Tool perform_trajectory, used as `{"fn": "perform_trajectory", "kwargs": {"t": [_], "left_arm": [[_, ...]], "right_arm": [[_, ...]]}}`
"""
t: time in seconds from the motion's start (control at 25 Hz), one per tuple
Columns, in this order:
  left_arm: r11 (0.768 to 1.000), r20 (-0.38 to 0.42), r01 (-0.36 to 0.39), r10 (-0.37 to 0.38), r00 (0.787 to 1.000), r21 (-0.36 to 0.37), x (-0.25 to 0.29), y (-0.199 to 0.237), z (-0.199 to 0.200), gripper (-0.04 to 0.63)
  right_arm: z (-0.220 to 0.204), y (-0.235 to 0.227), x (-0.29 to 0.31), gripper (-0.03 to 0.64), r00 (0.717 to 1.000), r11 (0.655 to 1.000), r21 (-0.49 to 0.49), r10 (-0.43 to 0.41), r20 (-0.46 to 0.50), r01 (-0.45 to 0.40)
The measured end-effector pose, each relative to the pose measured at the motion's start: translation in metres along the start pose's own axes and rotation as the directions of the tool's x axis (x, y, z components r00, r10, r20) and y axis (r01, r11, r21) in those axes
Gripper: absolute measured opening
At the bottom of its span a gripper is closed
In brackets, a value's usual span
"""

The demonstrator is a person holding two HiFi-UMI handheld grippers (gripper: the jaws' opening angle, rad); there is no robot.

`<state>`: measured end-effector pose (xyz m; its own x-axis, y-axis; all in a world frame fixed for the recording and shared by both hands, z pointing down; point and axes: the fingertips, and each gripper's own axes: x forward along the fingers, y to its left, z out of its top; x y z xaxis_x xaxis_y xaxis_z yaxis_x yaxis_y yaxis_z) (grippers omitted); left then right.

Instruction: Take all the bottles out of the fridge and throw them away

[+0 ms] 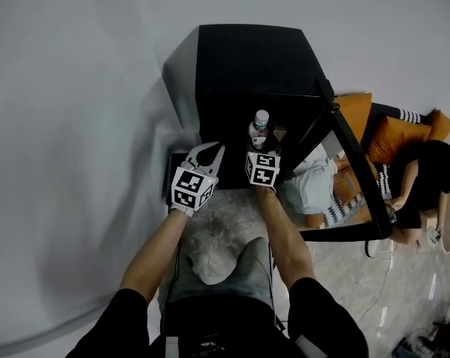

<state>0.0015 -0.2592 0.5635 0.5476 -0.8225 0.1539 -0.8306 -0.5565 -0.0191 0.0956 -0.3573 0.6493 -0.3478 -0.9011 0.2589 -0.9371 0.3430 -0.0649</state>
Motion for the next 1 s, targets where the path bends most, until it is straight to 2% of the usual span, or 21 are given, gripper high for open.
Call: {"fn": "perform_trajectory", "kwargs": {"t": [0.32, 0.44, 0.6, 0.8, 1.0], "left_arm": [[0.999, -0.027, 0.006, -0.007, 1.000, -0.035, -0.029, -0.028, 0.116, 0.000], [0.999, -0.030, 0.000, -0.001, 1.000, -0.043, -0.035, -0.036, 0.146, 0.000], [0.999, -0.024, -0.012, 0.011, 1.000, -0.046, -0.040, -0.042, 0.166, 0.000], [0.997, -0.005, -0.051, 0.051, 0.999, -0.063, -0.051, -0.034, 0.169, 0.000], [0.989, -0.003, -0.135, 0.135, 0.991, -0.060, -0.086, -0.010, 0.164, 0.000]], "right_arm": [[0.101, 0.015, -0.090, 0.298, 0.999, 0.999, -0.011, 0.037, -0.035, -0.037], [0.132, 0.015, -0.112, 0.298, 0.998, 0.998, -0.023, 0.051, -0.038, -0.052], [0.152, 0.014, -0.126, 0.299, 0.997, 0.997, -0.028, 0.067, -0.032, -0.068], [0.162, 0.017, -0.128, 0.299, 0.995, 0.994, -0.049, 0.092, -0.025, -0.093], [0.168, 0.053, -0.125, 0.299, 0.985, 0.982, -0.078, 0.171, -0.013, -0.171]]}}
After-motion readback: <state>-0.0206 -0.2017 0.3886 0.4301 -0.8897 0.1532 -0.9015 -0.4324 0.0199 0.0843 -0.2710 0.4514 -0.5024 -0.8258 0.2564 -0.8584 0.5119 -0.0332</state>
